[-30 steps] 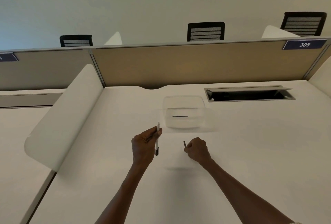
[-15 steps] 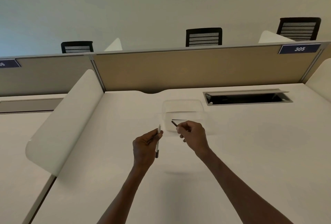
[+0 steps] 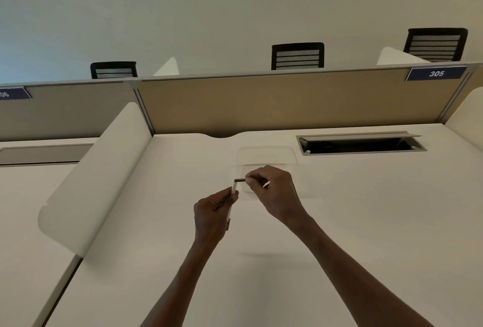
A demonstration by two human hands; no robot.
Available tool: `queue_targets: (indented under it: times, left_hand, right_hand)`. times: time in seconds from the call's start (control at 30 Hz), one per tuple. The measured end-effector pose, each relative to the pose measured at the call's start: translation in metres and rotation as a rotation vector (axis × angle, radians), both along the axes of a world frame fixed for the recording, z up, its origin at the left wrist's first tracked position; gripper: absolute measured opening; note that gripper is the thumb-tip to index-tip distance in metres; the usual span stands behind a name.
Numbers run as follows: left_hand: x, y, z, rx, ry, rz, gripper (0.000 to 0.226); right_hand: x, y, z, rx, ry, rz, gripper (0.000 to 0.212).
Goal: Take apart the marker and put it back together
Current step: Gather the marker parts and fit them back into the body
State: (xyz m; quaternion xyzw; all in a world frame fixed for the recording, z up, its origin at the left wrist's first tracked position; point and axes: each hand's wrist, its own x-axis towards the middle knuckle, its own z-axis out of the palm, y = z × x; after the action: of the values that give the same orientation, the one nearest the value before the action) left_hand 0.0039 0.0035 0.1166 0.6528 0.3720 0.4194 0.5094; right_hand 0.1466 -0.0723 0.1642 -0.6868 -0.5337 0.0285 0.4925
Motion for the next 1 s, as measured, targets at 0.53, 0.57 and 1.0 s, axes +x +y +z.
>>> queue_targets:
  times: [0.53, 0.57, 1.0]
  left_hand:
    - [-0.004, 0.002, -0.004, 0.009, 0.037, -0.069, 0.021]
    - [-0.003, 0.001, -0.002, 0.029, 0.044, -0.081, 0.02]
    - [-0.002, 0.0, 0.011, 0.163, 0.074, -0.125, 0.019]
  right_hand:
    - [0.013, -0.002, 0.021, -0.121, -0.362, 0.171, 0.016]
    - [0.013, -0.001, 0.022, -0.123, -0.338, 0.191, 0.016]
    - [0.012, -0.004, 0.021, -0.14, -0.364, 0.277, 0.013]
